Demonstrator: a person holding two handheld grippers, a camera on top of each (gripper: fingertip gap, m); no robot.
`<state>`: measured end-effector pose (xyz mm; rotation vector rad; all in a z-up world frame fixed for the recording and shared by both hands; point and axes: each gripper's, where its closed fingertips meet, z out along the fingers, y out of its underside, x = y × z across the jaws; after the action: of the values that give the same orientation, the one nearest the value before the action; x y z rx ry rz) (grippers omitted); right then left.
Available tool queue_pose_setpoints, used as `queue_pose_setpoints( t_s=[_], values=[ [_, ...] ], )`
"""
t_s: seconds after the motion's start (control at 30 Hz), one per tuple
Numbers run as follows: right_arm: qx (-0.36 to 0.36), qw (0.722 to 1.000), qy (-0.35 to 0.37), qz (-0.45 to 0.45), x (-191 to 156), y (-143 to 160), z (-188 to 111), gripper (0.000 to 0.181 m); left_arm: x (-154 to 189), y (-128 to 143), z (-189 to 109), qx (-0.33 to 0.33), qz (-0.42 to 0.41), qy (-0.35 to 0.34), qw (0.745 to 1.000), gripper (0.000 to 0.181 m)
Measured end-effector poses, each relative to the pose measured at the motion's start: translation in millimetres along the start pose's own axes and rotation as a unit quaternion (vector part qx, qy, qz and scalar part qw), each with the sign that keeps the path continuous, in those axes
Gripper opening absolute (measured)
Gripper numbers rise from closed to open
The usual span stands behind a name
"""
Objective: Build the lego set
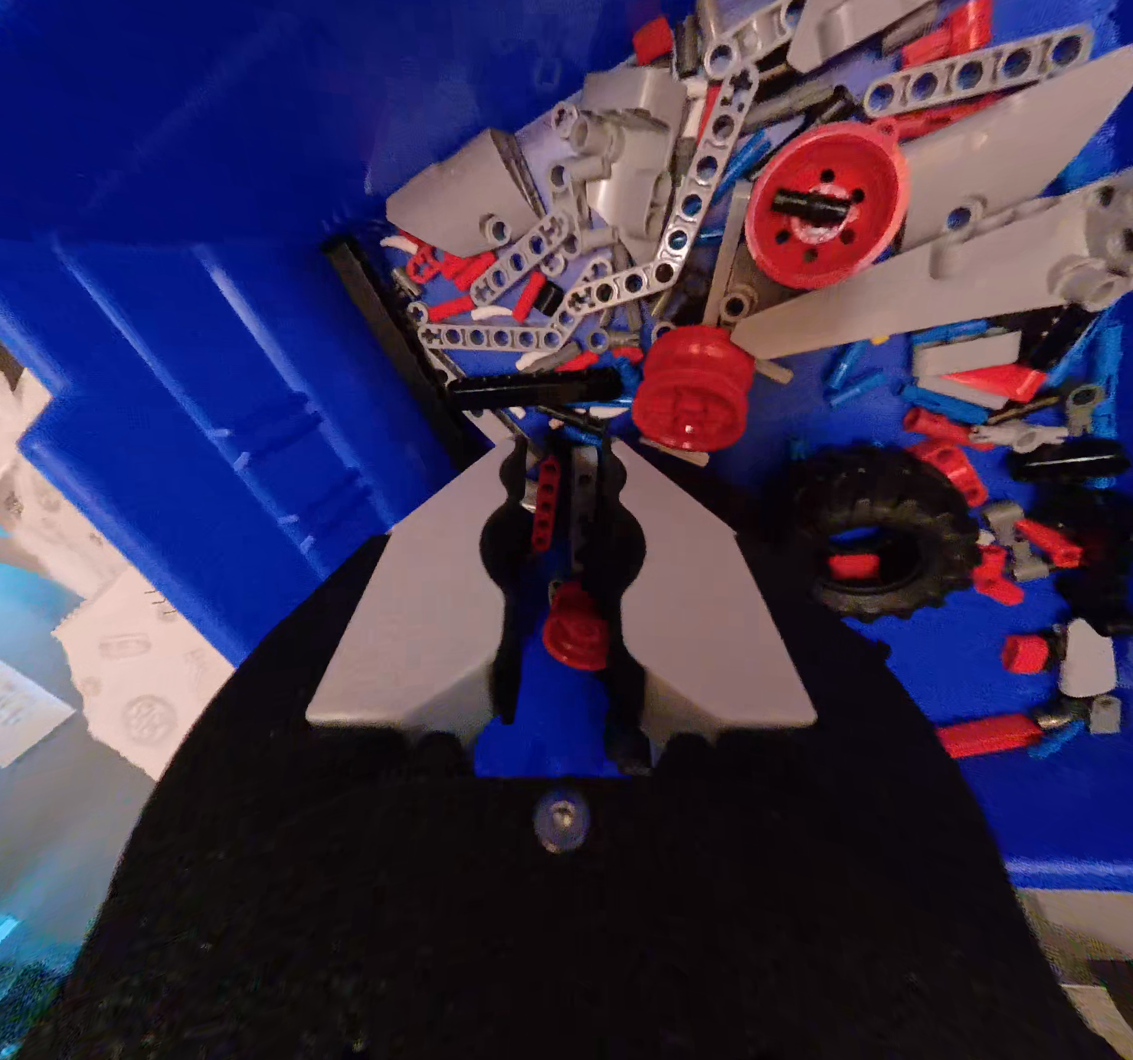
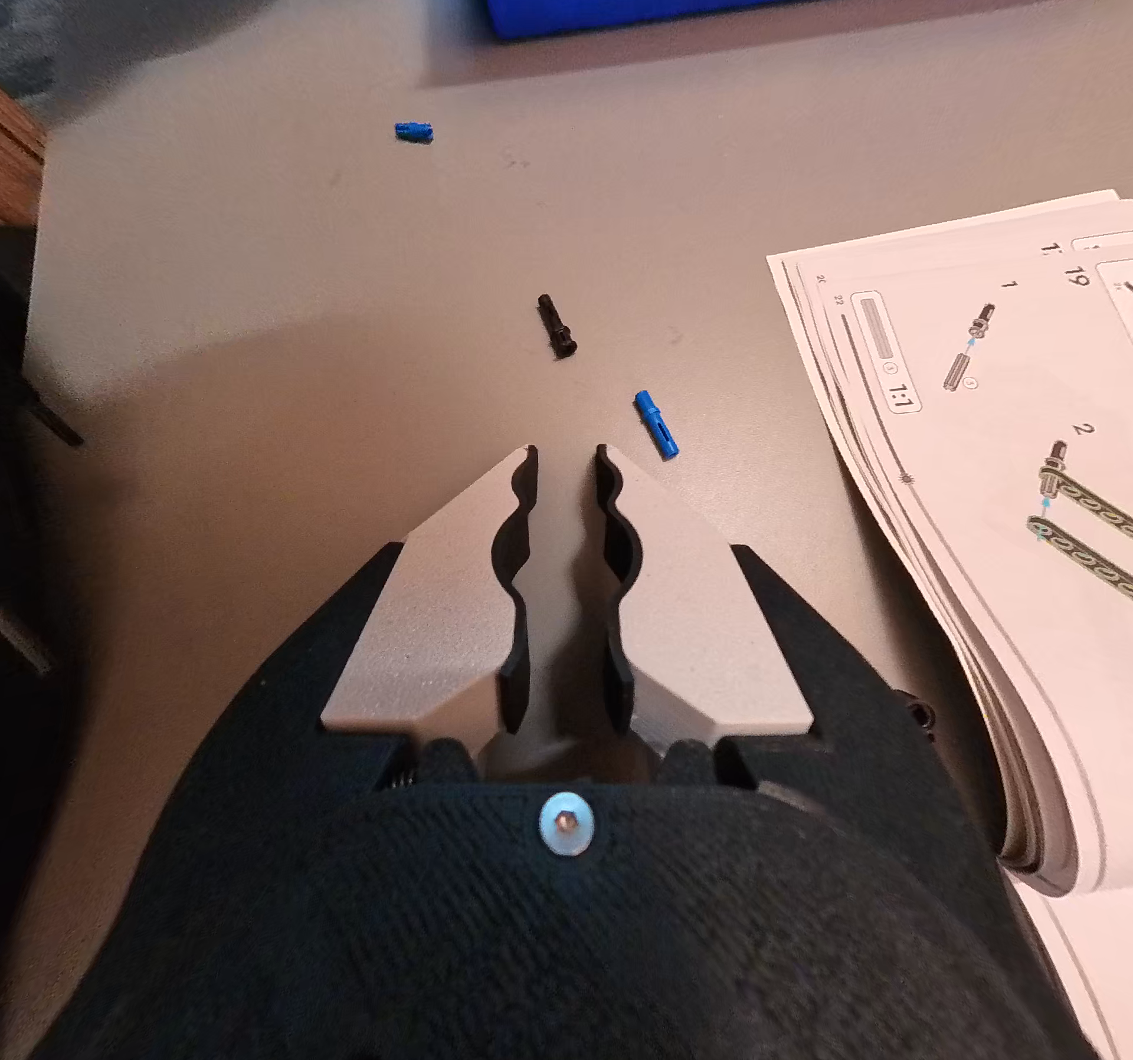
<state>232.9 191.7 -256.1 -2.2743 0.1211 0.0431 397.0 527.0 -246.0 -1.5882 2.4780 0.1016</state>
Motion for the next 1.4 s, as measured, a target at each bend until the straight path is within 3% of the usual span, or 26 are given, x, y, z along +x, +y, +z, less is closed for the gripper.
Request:
queue_pose_setpoints(
  t_s=[0.3,0.53,0.67,0.73,0.9,1.07,1.27,1.33,1.4],
  values=[
    [0.001,1.000,-0.012,-0.002,-3,0,0,0.022,3,-3,-2,-0.018,-0.012,0.014,1.000,0.029],
    [0.000,1.000,-0.013,-0.014,-6,0,0,0.028,5,2,4,-0.107,-0.003,0.036,0.994,0.031],
    [-0.001,1.000,-0.011,-0.024,-8,1,0,0.029,8,-4,6,-0.128,-0.013,0.058,0.990,0.028],
    [-0.002,1.000,-0.010,-0.027,-8,1,0,0.031,12,-10,7,-0.115,-0.022,0.076,0.990,0.004],
    [-0.003,0.999,-0.007,-0.037,-9,1,0,0.034,9,-3,6,-0.111,-0.037,0.069,0.991,0.003],
    [-0.004,0.999,-0.003,-0.046,-10,2,1,0.035,10,-9,-7,-0.066,-0.043,0.085,0.993,0.000],
    [-0.004,0.999,-0.003,-0.046,-11,2,1,0.036,2,-25,-35,0.032,-0.058,0.084,0.994,0.000],
    [-0.004,0.999,-0.004,-0.046,-11,1,1,0.036,-1,-35,-54,0.083,-0.063,0.076,0.992,0.000],
    [-0.004,0.999,-0.004,-0.045,-11,1,1,0.036,23,-44,-89,0.158,-0.041,0.104,0.981,0.000]
  ],
)
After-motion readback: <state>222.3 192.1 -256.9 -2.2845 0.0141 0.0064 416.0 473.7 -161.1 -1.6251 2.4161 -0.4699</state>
